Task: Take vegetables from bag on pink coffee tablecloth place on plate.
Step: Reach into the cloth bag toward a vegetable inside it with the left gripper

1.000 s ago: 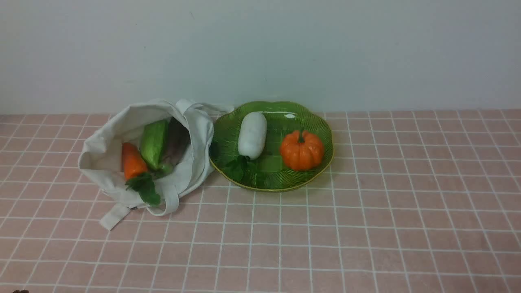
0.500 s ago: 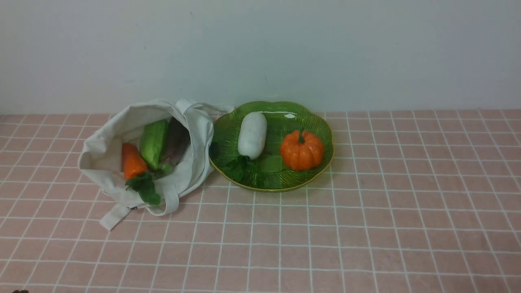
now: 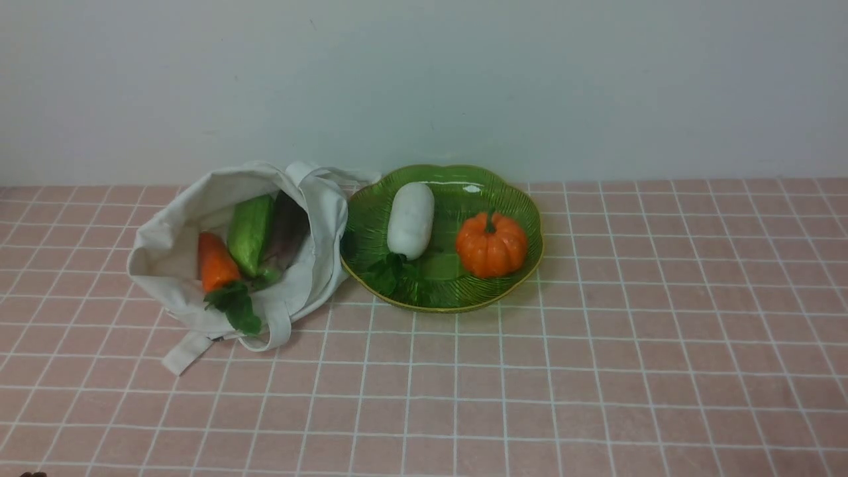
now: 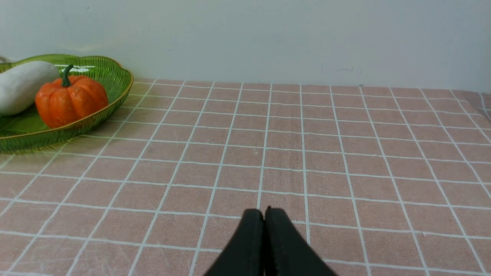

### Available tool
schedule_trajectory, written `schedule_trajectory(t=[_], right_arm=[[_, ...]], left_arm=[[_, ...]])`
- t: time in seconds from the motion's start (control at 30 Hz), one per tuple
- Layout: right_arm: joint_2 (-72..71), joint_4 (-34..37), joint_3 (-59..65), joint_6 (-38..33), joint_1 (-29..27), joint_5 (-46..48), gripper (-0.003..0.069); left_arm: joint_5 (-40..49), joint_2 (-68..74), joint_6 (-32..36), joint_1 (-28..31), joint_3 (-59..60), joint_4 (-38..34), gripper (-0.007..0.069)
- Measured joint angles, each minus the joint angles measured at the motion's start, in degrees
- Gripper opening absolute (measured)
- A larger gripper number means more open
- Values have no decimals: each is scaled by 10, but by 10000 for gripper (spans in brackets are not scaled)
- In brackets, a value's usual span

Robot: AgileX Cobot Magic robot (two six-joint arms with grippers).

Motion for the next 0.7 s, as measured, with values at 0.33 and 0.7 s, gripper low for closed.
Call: schedule_trajectory(t=[0.33,0.7], right_arm=[[0,0,0,0,0,0,-15],[0,0,0,0,0,0,-15]], left_arm=[[0,0,-4,0,0,-1,-5],[-1,0,-285,0,1,-444,-5]])
